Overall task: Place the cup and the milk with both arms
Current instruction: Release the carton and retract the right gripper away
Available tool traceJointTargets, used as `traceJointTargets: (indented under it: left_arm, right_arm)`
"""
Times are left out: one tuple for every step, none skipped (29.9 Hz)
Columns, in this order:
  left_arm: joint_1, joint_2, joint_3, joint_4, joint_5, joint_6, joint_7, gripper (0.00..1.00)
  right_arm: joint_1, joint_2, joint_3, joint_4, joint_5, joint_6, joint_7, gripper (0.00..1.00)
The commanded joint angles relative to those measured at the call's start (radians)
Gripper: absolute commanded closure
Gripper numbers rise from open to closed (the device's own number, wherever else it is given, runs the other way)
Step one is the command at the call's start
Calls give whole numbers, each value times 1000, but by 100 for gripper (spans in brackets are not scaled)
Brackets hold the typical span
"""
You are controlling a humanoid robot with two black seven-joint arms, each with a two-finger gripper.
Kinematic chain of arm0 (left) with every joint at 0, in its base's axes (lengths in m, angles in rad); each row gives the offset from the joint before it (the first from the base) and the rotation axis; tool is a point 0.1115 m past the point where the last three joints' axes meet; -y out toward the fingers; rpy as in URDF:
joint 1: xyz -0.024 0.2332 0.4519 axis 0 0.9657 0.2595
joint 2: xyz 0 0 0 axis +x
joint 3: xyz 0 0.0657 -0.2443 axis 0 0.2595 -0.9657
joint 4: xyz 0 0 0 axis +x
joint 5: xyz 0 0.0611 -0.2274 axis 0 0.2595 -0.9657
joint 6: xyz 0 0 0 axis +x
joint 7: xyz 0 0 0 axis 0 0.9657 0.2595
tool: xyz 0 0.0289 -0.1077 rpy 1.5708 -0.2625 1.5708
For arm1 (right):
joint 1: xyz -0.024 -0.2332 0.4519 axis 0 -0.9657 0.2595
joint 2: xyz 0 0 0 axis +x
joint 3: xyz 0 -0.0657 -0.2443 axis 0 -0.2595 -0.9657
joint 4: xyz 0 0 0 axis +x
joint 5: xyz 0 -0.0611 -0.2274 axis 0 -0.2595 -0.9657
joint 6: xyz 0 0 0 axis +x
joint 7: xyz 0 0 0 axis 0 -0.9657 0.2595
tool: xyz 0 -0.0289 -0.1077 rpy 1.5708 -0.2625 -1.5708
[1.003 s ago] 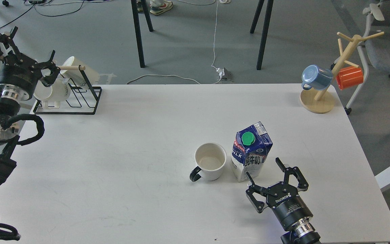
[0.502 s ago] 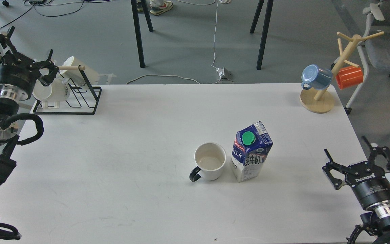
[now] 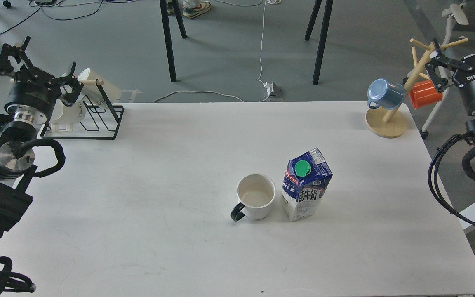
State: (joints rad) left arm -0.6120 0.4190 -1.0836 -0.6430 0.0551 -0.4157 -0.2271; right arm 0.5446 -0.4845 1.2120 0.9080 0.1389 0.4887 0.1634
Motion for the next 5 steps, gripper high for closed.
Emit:
traceJointTargets:
  left_arm:
    - [0,0,1,-1,0,-2,2,0]
    - [3,1,2,-1,0,-5,2,0]
    - [6,3,2,-1,0,-14,2,0]
    - [8,4,2,0,0,-23,2,0]
    - [9,4,2,0,0,-31,2,0]
  right_arm:
    - [89,32,-49,-90,1,0,4,2]
    - [93,32,-49,-90,1,0,4,2]
    - [95,34,-48,-90,1,0,4,2]
    - [95,35,-48,-90,1,0,5,2]
    - [95,37,-51,-90,1,0,7,2]
